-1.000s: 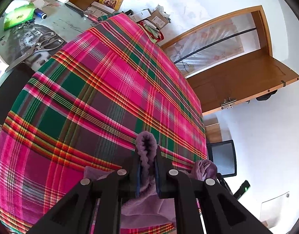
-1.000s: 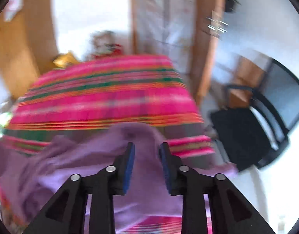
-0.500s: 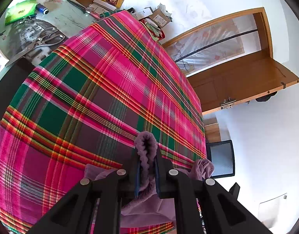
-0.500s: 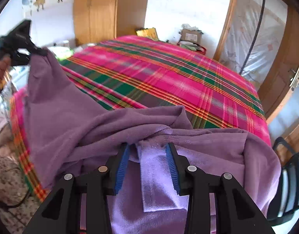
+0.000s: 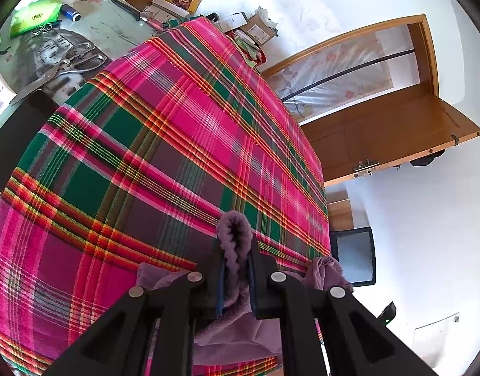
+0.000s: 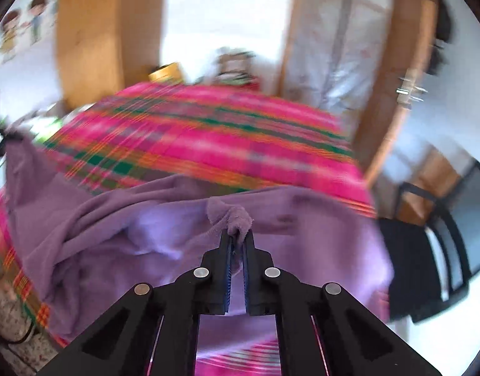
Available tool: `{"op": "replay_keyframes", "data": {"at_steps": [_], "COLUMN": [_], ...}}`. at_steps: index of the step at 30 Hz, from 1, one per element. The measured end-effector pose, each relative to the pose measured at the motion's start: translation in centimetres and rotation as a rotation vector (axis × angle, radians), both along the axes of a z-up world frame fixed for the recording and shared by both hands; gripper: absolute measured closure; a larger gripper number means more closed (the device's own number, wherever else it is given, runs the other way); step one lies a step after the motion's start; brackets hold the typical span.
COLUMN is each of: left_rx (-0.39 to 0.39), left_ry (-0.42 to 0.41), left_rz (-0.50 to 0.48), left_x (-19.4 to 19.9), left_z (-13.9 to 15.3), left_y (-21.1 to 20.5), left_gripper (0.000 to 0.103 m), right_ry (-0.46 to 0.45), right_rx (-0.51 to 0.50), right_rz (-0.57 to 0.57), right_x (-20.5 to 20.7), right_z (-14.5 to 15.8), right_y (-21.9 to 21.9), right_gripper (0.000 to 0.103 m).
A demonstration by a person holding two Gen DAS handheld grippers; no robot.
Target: Fold clothes
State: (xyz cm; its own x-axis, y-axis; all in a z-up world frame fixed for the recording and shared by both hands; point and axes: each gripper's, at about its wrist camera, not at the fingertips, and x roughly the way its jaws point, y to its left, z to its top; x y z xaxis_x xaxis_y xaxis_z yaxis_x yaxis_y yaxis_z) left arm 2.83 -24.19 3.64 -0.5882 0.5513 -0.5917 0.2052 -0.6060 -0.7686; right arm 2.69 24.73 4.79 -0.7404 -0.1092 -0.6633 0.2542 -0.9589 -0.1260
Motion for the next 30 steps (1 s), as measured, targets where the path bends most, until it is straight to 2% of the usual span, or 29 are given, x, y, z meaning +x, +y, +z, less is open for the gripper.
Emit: {"op": "replay_keyframes", "data": {"at_steps": [5,10,13,16,18,22,24,26,30], "left_rx": [0.002,0.0,-0.003,-0.008,-0.009,-0.008,-0.006,-0.004,0.002], "left_ry": [0.0,-0.001,-0.003,-0.004,-0.005,-0.01,-0.011,-0.011,-0.016], "left_rz": [0.006,0.01,0.01,0.009,0.009,0.01,0.01,0.01,0.009], "left_x": [0.0,0.0,-0.1,-0.1,-0.2,-0.4,-0.5,-0.6,-0.8], "left_z": [0.1,0.2,0.3,0.3,0.3,0.1,0.1,0.0,-0.2], "left_y": [0.0,0.2,0.3,0.4,0.4,0.4,0.4,0.5,0.7], "left_gripper": [0.092,0.092,0.092,0.092,0.092,0.092,0.092,0.092,0.092], "right_ry": [0.04,-0.046,-0.082,-0.111,-0.111,-0.066,-0.024,-0.027,-0.08], "right_rx": [0.017,0.03,0.071,0.116,0.12,0.085,0.004,-0.081,-0.081], "right_rz": [-0.223,-0.336,-0.386,-0.463,-0.53,-0.571,-0.507,-0.32,-0.021], "right_x": [0.0,-1.4,-2.1,-2.8,-2.9,-2.6,-2.3,-2.7,-4.3], "right_z": [1.2,-0.5,-1.5,-2.3,-1.9,-0.3,0.8,1.6,0.7], "right_y": [6.4,9.6,9.3,9.2,9.4,9.6,9.2,7.1,1.2], "right_gripper": [0.097,0.096,0.094,0.084,0.082,0.081,0.081,0.08,0.079]}}
